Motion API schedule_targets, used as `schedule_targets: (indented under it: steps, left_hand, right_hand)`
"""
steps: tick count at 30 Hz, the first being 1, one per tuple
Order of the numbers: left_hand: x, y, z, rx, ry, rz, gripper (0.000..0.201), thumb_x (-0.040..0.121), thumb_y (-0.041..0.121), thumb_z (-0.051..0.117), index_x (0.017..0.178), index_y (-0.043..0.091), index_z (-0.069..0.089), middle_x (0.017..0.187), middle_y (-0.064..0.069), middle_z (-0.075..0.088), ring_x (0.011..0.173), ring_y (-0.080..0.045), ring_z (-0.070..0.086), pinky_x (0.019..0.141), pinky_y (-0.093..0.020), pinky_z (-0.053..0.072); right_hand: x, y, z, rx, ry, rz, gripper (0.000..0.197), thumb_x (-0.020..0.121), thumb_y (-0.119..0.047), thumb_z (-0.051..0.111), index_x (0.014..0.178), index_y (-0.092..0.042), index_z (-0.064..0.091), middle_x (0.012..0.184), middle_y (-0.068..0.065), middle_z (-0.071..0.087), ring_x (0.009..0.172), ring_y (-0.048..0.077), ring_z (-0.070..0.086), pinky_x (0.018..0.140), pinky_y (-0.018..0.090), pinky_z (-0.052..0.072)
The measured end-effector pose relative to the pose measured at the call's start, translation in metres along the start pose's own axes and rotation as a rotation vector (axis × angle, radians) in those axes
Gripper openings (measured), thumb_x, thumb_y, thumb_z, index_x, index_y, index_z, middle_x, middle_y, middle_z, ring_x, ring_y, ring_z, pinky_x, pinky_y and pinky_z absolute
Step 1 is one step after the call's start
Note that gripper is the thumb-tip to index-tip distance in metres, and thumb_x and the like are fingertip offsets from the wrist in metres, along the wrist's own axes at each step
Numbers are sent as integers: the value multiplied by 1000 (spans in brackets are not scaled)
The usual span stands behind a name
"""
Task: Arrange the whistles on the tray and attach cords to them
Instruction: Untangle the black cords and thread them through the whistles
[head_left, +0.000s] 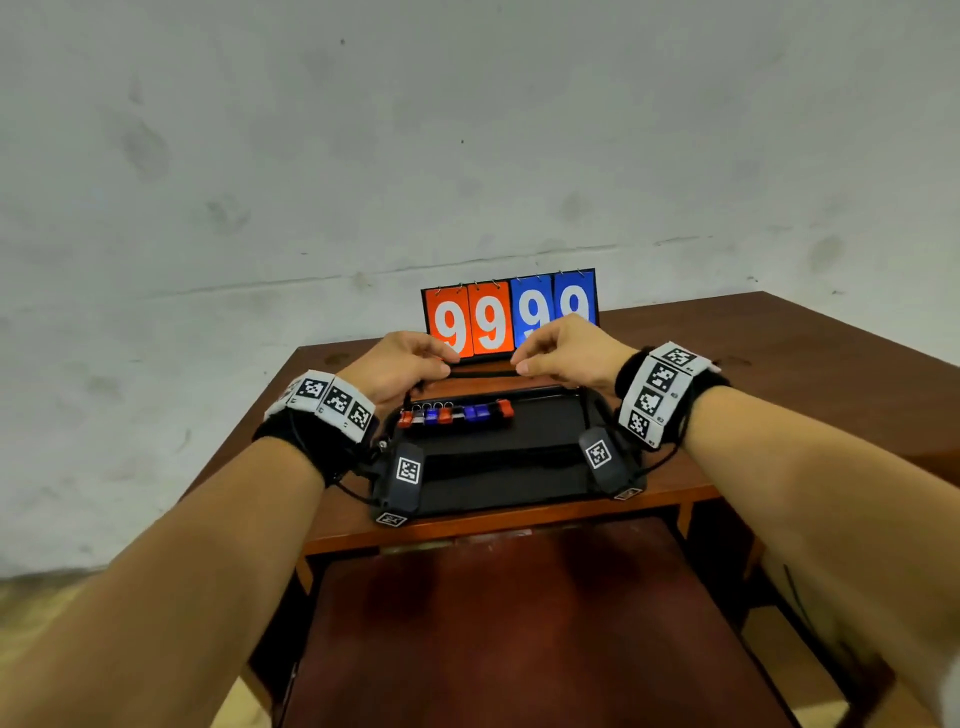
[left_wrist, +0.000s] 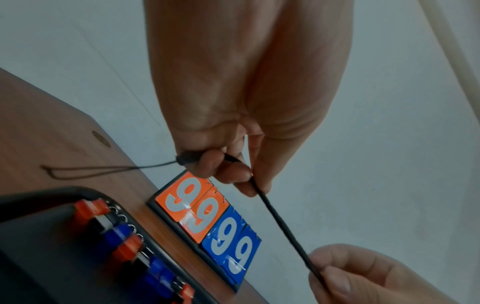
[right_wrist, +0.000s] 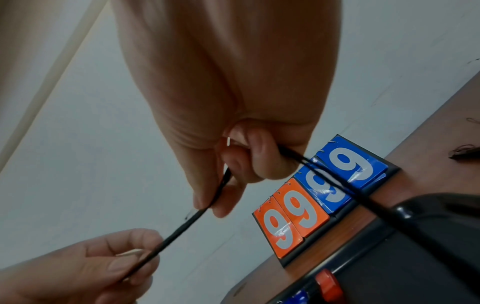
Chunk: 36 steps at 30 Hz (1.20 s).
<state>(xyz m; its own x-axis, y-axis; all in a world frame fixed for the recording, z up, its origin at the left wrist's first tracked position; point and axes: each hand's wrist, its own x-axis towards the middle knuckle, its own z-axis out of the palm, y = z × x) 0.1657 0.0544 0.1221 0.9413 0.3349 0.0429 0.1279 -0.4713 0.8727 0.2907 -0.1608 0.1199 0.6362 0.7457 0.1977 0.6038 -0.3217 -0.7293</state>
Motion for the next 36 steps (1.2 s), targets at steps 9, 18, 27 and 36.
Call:
schedule_targets:
  steps: [9,18,27,36]
  left_hand:
    - [-9,-46,-25,244,145,-24,10,88,7,67,89,17,71,74,0,64,57,-8,53,55,-19,40]
    - [-15,-75,-24,373,194,-76,7,88,13,68,82,10,69,64,5,59,54,-6,50,50,-19,37]
    - [-18,-87,-18,345,120,-171,13,90,2,62,87,8,72,60,-4,61,36,-2,47,38,-11,37]
    - [-18,-94,-18,450,117,-136,10,83,9,73,75,16,73,77,-2,70,69,-13,63,60,-19,47]
  right_hand:
    - [-8,32,-7,-97,-27,128,7,90,-14,67,92,-11,74,74,-5,71,43,-1,49,43,15,39]
    - [-14,64,-14,-231,41,157,9,86,-8,70,79,-13,74,75,-3,72,60,-3,62,66,10,43]
    - [-22,94,-15,-243,91,299,11,89,-11,67,83,-9,76,74,4,73,56,4,58,63,20,48]
    - [-31,106,-18,-279,80,335,7,82,-14,75,75,-16,74,75,-1,74,63,9,63,60,20,48]
